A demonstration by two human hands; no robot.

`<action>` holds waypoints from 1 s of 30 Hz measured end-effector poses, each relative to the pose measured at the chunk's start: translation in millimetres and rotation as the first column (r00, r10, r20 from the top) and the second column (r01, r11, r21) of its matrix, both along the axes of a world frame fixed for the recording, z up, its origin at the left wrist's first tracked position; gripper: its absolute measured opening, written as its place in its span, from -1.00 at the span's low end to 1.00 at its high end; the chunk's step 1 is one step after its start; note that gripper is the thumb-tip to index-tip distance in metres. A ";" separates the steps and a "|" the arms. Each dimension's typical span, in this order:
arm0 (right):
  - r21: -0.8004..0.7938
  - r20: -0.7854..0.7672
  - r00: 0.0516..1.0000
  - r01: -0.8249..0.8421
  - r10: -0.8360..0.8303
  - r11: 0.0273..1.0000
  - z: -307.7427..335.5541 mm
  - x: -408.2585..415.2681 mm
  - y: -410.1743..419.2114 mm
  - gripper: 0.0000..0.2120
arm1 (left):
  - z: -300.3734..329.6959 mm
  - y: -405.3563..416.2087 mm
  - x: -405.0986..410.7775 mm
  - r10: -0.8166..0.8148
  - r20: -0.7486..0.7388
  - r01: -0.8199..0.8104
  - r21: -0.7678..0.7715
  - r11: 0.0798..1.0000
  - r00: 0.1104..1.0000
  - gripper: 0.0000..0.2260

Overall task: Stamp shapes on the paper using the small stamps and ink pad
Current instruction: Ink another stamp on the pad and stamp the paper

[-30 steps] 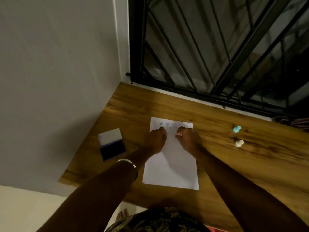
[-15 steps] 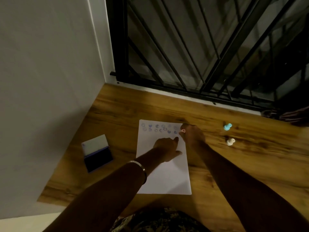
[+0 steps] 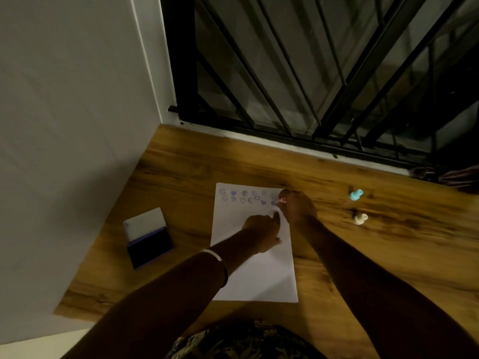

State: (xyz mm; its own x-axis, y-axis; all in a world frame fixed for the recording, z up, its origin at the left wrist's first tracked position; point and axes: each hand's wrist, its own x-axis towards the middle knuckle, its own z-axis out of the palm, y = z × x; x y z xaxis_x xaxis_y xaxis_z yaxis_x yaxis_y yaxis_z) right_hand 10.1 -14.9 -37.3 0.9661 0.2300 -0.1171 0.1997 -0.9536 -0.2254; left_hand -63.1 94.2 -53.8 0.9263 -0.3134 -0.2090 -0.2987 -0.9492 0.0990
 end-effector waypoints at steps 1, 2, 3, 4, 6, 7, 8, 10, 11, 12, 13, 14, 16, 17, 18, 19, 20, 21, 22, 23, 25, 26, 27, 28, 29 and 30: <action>-0.002 -0.003 1.000 -0.001 0.001 1.000 -0.4 0.7 0.5 -0.77 | 0.0 0.2 0.3 -0.005 0.005 0.005 0.003 1.000 1.000 -0.31; -0.012 -0.005 1.000 -0.006 0.006 1.000 -0.6 1.4 1.1 -0.76 | -0.3 0.1 0.8 -0.006 0.008 0.006 0.004 1.000 1.000 -0.31; -0.026 -0.007 1.000 -0.011 0.011 1.000 -0.8 2.2 2.0 -0.75 | -0.4 -0.2 1.2 -0.003 0.009 0.003 0.005 1.000 1.000 -0.31; -0.036 -0.008 1.000 -0.013 0.012 0.999 -1.2 2.8 2.7 -0.74 | 0.0 -0.7 1.2 0.002 0.008 -0.002 0.007 1.000 1.000 -0.31; -0.045 -0.011 1.000 -0.007 0.006 0.999 -3.0 3.3 3.4 -0.73 | 0.5 -2.0 1.4 0.010 0.004 -0.010 0.012 1.000 1.000 -0.32; -0.051 -0.015 1.000 -0.004 0.003 0.999 -3.9 3.3 3.5 -0.72 | 0.3 -2.7 1.6 0.012 0.003 -0.012 0.014 1.000 1.000 -0.32; -0.056 -0.017 1.000 -0.002 0.001 0.998 -4.8 3.7 3.5 -0.71 | 0.1 -3.4 1.8 0.014 0.003 -0.014 0.014 1.000 1.000 -0.32; -0.057 -0.021 1.000 0.000 -0.001 0.998 -6.6 5.6 3.4 -0.71 | 0.2 -3.9 1.7 0.017 0.006 -0.017 0.014 1.000 1.000 -0.32; -0.056 -0.027 1.000 0.001 -0.002 0.998 -7.1 7.1 3.5 -0.71 | 0.2 -3.6 1.9 0.017 0.004 -0.017 0.013 1.000 1.000 -0.31; -0.058 -0.034 0.999 0.002 -0.004 0.998 -7.5 8.9 3.8 -0.71 | -0.1 -3.2 2.1 0.016 0.000 -0.016 0.010 1.000 1.000 -0.31; -0.063 -0.043 0.999 0.003 -0.006 0.998 -8.2 10.2 4.4 -0.71 | -0.8 -3.0 2.4 0.016 -0.003 -0.016 0.006 1.000 1.000 -0.31; -0.063 -0.051 0.999 0.005 -0.009 0.998 -8.8 11.5 4.7 -0.71 | -1.5 -2.8 2.3 0.019 -0.003 -0.019 0.001 1.000 1.000 -0.31; -0.050 -0.069 0.997 0.018 -0.022 0.999 -10.6 13.2 5.5 -0.70 | -2.6 -2.2 2.6 0.021 0.001 -0.021 -0.006 1.000 1.000 -0.31; -0.052 -0.073 0.997 0.021 -0.024 0.998 -11.5 13.7 6.0 -0.69 | -3.7 -1.8 3.1 0.020 0.003 -0.020 -0.008 1.000 1.000 -0.31; -0.062 -0.074 0.997 0.019 -0.023 0.998 -12.3 14.4 6.3 -0.68 | -5.2 -1.9 3.1 0.020 0.004 -0.020 -0.009 1.000 1.000 -0.31; -0.076 -0.075 0.997 0.017 -0.022 0.997 -12.9 14.8 6.9 -0.67 | -5.9 -2.1 2.8 0.023 0.005 -0.023 -0.012 1.000 1.000 -0.31; -0.086 -0.076 0.997 0.018 -0.025 0.996 -13.1 15.2 7.6 -0.66 | -5.7 -2.3 2.1 0.029 0.002 -0.028 -0.017 0.999 1.000 -0.31; -0.091 -0.082 0.996 0.022 -0.030 0.996 -12.9 14.9 7.9 -0.65 | -5.0 -2.6 1.3 0.035 -0.007 -0.035 -0.023 0.999 0.999 -0.31; -0.092 -0.088 0.996 0.023 -0.031 0.995 -12.9 14.6 8.1 -0.65 | -4.8 -2.9 0.7 0.039 -0.018 -0.040 -0.027 0.999 0.999 -0.31; -0.085 -0.093 0.995 0.025 -0.033 0.996 -13.2 14.2 8.4 -0.65 | -5.1 -3.0 0.4 0.041 -0.030 -0.042 -0.031 0.999 0.999 -0.31; -0.062 -0.094 0.995 0.037 -0.042 0.997 -12.9 12.4 9.2 -0.65 | -5.5 -4.4 -0.1 0.052 -0.061 -0.054 -0.039 0.998 0.997 -0.32; -0.063 -0.092 0.995 0.033 -0.039 0.997 -11.6 12.1 9.5 -0.64 | -5.0 -5.3 0.3 0.060 -0.073 -0.063 -0.045 0.997 0.996 -0.32; -0.066 -0.094 0.995 0.028 -0.034 0.997 -10.2 10.7 9.5 -0.63 | -4.0 -6.0 -0.1 0.067 -0.090 -0.072 -0.054 0.996 0.994 -0.32; -0.062 -0.091 0.995 0.025 -0.031 0.998 -9.1 8.8 9.1 -0.64 | -3.6 -6.3 -0.4 0.075 -0.113 -0.084 -0.075 0.994 0.991 -0.32; -0.054 -0.082 0.996 0.026 -0.030 0.998 -8.3 6.4 8.3 -0.65 | -3.4 -6.3 0.0 0.089 -0.148 -0.105 -0.104 0.989 0.985 -0.33; -0.049 -0.068 0.997 0.028 -0.031 0.998 -7.1 3.6 7.2 -0.66 | -3.1 -6.3 0.5 0.108 -0.193 -0.137 -0.148 0.979 0.975 -0.34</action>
